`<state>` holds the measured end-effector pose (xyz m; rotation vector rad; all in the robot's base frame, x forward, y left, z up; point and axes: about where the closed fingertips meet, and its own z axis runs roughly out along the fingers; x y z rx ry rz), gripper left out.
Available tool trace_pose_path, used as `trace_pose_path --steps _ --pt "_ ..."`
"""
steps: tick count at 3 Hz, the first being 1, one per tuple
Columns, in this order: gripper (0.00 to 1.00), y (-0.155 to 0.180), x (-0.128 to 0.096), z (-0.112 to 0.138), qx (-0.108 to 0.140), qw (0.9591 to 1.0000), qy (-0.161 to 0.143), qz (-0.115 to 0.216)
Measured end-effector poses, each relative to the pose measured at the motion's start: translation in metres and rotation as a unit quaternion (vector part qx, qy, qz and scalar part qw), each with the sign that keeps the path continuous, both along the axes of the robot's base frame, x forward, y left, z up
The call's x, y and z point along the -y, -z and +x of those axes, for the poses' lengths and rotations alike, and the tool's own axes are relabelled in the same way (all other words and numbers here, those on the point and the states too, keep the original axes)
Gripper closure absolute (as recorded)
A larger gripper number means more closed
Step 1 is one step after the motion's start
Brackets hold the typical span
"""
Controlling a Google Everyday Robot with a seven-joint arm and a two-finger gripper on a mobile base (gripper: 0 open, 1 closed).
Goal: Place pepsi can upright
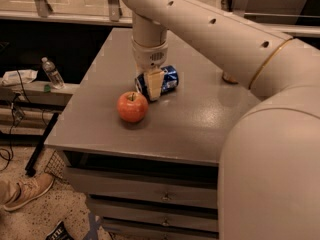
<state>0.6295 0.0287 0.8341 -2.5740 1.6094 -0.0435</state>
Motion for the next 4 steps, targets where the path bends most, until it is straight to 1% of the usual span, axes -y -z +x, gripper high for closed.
trace_pose_path --steps 1,2,3,4 --pt "0.64 -0.007 0.0 0.001 -0.001 0.9999 0.001 0.012" --pt "0.88 -0.026 -0.003 0.002 -0.003 0.9991 -0.003 0.042" --pt "1.0 -0.057 -0.002 0.002 0.001 0.9943 0.013 0.106" --pt "1.0 -0.082 -0.001 -0.001 0.005 0.9839 0.049 0.172"
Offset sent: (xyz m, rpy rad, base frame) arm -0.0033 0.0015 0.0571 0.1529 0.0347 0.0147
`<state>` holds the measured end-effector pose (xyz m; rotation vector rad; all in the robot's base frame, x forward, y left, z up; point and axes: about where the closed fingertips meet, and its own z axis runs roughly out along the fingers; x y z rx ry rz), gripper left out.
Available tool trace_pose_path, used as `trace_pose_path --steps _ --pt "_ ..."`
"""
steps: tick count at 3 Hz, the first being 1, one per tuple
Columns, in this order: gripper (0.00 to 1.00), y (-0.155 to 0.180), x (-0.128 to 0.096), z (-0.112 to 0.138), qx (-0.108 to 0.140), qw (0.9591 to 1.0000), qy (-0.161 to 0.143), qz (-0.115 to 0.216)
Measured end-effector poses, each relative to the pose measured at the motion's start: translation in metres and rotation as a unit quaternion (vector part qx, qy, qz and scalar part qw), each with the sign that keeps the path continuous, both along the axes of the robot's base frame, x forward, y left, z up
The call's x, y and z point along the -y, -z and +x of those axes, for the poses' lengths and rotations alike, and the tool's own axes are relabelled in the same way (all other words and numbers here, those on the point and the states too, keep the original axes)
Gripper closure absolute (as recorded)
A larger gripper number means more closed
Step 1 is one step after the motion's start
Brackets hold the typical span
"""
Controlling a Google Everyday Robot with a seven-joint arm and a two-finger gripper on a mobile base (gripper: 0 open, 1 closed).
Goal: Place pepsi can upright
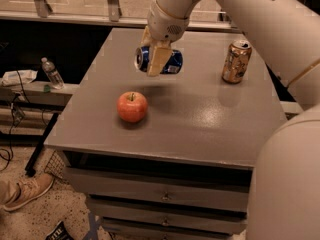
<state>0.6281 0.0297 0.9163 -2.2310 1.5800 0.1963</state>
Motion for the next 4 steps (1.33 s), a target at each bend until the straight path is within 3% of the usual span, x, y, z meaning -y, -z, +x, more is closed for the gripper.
trace_pose_path --steps 1,2,3,4 --pt "1.0 -0.008 0.002 0.002 -0.015 0.9963 0.06 0.061" --pt "1.0 -0.008 0.002 0.002 -0.015 0.9963 0.06 0.061" --pt "1.0 -0.005 0.01 0.007 -0.009 0.991 0.103 0.084" --pt "1.0 0.002 0.028 0.004 -0.007 0.974 0.18 0.137"
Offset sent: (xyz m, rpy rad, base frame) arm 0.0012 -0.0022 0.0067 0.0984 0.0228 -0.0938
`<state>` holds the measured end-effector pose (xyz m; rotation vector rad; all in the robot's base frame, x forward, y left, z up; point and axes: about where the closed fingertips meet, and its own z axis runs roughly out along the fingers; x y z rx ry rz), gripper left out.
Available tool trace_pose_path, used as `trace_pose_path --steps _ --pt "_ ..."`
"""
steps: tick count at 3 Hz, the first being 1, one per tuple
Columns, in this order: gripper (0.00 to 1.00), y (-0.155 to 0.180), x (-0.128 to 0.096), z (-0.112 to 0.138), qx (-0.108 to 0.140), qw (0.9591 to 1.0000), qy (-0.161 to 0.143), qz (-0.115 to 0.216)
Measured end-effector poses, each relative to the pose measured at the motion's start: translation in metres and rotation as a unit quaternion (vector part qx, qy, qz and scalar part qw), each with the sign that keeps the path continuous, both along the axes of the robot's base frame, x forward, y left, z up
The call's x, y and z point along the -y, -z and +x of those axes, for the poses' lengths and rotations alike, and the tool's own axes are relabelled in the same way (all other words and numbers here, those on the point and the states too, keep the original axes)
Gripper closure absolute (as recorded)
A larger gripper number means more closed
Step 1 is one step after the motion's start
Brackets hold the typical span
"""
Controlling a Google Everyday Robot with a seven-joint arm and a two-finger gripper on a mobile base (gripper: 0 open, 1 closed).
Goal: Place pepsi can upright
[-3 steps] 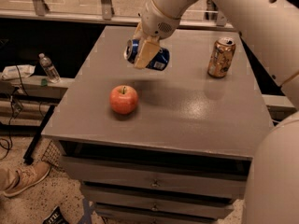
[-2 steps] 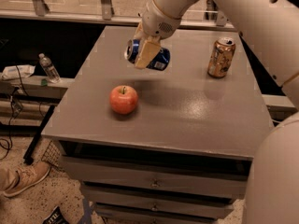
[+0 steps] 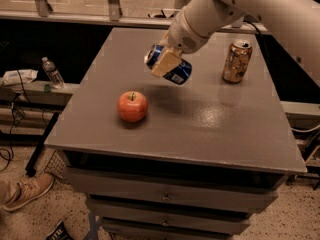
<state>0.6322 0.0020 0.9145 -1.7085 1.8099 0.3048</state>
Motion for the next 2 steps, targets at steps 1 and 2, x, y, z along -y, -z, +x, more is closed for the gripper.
trace_pose_path --steps 1,2 --pt "1.0 0.007 0.019 -0.005 0.013 0.9964 0.06 0.06" --pt "1.0 0.008 0.036 -0.01 0.041 0.9872 0.102 0.115"
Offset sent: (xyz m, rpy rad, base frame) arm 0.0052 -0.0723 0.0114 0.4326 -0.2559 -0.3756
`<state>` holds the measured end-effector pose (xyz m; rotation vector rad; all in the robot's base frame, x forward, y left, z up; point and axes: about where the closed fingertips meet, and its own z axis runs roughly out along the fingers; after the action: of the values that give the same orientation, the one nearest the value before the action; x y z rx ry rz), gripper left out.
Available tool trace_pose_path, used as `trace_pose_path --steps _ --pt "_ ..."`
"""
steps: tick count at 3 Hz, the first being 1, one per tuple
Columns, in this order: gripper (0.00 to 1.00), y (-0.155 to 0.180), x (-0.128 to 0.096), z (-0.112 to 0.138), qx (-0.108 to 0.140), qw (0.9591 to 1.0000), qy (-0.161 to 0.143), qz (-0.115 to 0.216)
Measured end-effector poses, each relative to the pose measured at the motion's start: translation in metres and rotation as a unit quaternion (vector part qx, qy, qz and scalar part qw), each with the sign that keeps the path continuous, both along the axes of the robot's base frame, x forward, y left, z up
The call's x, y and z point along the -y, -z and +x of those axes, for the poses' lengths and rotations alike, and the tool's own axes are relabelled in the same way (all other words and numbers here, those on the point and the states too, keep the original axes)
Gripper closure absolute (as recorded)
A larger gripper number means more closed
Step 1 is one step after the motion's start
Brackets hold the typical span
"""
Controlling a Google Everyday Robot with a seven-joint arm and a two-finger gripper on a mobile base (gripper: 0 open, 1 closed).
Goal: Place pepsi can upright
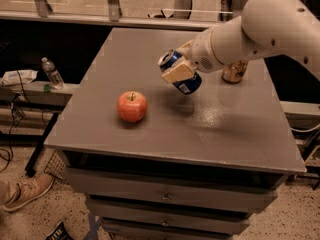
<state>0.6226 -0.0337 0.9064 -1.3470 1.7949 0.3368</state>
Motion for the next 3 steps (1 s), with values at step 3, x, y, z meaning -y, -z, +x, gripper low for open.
trace_pose_path --steps 3 --pt "1.0 -0.028 0.033 0.018 0.133 0.9776 0.066 0.149"
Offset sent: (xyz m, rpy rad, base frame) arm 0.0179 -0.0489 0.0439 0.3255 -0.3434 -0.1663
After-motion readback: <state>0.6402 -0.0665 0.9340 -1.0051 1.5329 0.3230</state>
